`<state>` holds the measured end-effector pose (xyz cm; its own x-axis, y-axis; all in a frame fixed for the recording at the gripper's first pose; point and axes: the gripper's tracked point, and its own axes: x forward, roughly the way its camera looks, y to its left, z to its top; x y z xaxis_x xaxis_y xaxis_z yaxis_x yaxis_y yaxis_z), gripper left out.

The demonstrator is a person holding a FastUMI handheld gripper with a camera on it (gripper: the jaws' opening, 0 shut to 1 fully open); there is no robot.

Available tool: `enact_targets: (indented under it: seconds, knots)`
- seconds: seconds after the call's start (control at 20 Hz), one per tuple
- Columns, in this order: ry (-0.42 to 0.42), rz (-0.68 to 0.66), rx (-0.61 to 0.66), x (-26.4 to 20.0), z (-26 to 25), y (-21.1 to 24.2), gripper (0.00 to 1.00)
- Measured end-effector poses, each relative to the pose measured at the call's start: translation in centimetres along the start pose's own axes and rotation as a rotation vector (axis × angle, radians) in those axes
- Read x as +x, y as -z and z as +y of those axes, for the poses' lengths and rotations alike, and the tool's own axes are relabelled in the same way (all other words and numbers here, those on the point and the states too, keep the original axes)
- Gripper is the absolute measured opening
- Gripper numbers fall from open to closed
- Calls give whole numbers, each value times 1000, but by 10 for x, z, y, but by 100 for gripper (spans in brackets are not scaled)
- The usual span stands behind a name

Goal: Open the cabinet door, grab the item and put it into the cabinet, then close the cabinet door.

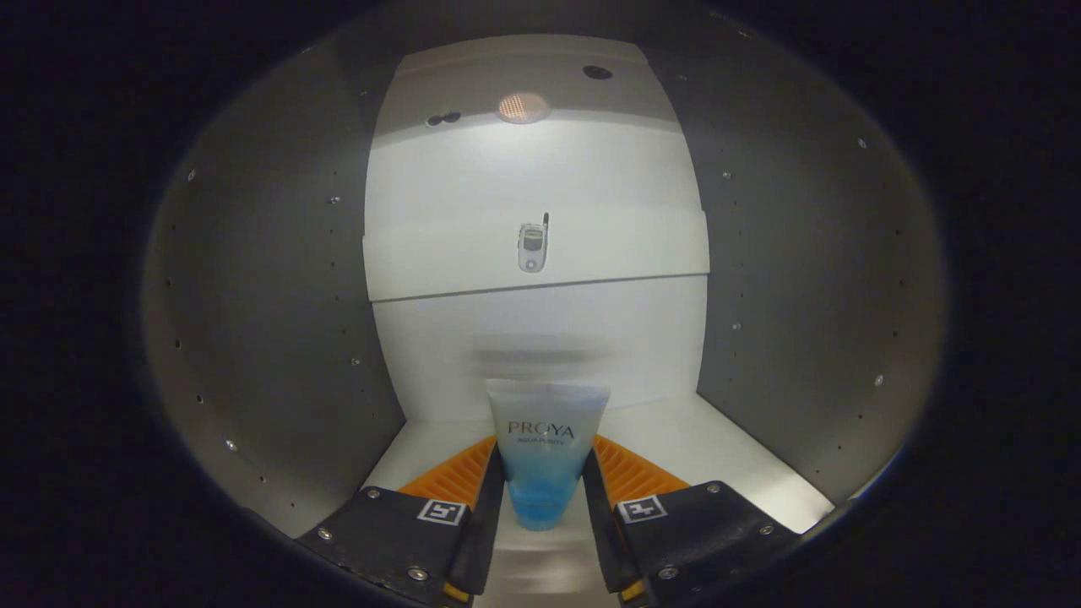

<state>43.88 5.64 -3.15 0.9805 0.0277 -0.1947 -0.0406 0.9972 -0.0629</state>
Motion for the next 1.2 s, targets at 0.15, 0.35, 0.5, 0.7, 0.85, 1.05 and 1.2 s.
enact_targets:
  seconds: [0.15,0.35,0.5,0.7,0.85,1.05,1.2]
  knots:
    - [-8,10,-8,-4,0,2,52]
    - [35,11,11,-6,-10,1,56]
    - [-20,-6,49,-11,0,-5,71]
    - [-23,-38,12,-26,3,-12,84]
    - [-7,-54,-5,-46,2,-14,89]
    - [7,-83,-5,-83,-5,-19,90]
    - [-8,-99,13,-119,-4,-25,91]
